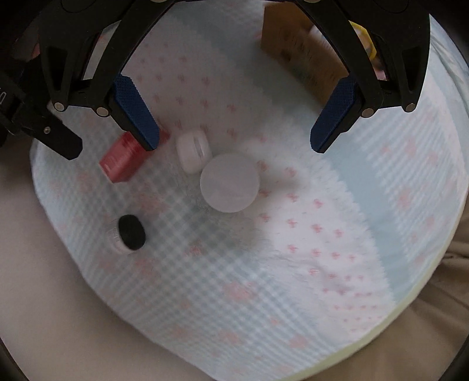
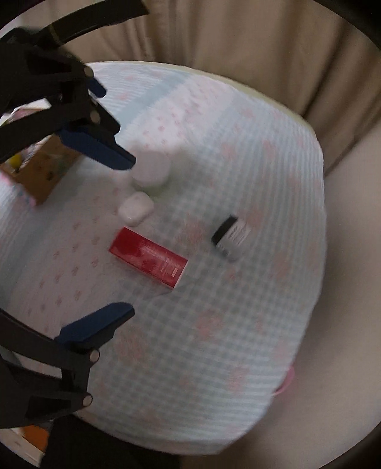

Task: Organize rigid objects
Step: 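Move both tools back toward the remaining items on the bed, then grasp the white round jar with the left tool while the right tool grasps the red box, then carry the white jar and red box toward the cardboard box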

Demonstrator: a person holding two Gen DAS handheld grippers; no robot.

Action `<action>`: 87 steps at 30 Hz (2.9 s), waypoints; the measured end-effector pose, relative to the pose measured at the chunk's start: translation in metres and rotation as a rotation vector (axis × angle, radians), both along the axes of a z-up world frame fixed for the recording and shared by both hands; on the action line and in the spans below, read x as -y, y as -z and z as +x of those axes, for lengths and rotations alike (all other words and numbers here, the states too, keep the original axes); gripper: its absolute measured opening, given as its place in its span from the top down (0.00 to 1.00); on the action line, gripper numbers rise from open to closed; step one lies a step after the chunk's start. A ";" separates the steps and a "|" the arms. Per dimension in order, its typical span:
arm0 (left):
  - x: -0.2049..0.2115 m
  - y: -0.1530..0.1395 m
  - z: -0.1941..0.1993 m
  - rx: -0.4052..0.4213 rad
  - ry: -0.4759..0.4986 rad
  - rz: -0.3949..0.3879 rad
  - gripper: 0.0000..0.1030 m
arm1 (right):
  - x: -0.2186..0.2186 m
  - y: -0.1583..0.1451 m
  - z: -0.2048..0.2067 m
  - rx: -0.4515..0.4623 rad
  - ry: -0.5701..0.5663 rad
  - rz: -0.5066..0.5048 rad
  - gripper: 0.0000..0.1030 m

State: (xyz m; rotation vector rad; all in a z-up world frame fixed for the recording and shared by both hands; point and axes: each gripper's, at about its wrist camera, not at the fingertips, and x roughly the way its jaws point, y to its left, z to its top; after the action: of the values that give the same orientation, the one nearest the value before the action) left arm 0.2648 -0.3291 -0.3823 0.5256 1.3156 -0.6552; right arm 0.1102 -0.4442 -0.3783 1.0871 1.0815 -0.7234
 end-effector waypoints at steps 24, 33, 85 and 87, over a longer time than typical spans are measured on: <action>0.034 0.118 0.009 0.055 0.036 0.054 0.34 | 0.007 0.123 0.021 -0.196 0.187 0.106 0.55; 0.034 0.102 0.008 0.050 0.022 0.040 0.34 | 0.013 0.113 -0.010 -0.151 0.205 0.132 0.60; -0.426 -0.114 -0.040 0.176 -0.521 -0.206 0.34 | -0.298 -0.123 0.068 0.331 -0.614 0.012 0.62; -0.439 -0.095 -0.038 0.152 -0.517 -0.189 0.34 | -0.310 -0.112 0.073 0.324 -0.621 0.018 0.62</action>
State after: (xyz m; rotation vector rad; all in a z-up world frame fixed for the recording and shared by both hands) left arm 0.2264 0.1097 -0.2878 0.0676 1.1671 -0.2970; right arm 0.1834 -0.1338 -0.2666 0.7801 1.0614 -0.0400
